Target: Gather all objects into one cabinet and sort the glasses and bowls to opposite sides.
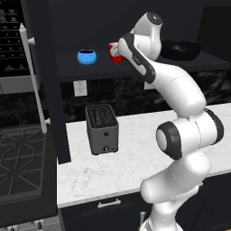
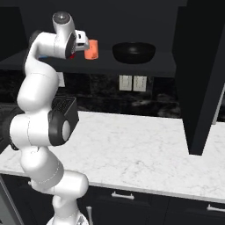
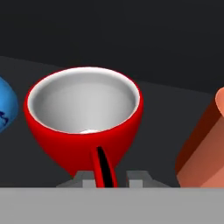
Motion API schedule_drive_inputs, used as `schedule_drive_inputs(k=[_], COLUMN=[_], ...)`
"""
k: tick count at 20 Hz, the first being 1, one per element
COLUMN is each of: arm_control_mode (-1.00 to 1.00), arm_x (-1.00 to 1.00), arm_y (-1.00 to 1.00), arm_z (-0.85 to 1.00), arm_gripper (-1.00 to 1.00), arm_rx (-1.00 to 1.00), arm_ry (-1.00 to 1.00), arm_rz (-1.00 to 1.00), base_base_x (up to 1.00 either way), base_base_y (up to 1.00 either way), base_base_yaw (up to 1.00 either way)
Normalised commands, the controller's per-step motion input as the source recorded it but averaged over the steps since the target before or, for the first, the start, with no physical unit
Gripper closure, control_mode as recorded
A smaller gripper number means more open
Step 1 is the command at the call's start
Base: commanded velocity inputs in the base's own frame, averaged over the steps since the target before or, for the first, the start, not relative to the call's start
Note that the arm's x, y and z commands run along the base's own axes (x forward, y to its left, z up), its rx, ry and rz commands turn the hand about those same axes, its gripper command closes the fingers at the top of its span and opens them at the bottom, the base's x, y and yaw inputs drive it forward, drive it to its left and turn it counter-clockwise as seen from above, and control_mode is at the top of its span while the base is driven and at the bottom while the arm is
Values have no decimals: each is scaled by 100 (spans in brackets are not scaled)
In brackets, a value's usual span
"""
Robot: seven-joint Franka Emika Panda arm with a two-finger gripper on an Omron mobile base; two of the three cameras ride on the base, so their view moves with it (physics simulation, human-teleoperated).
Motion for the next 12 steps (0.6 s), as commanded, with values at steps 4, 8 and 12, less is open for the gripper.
schedule_drive_inputs(k=[4, 8, 12], arm_control_mode=[-100, -100, -100], arm_x=[1, -5, -24], arm_y=[0, 0, 1], arm_z=[-45, -41, -9], arm_gripper=[-100, -100, -100], arm_rx=[2, 6, 7], arm_ry=[0, 0, -12], arm_rz=[0, 0, 3], base_base_x=[0, 0, 0], base_base_y=[0, 0, 0], base_base_yaw=[0, 0, 0])
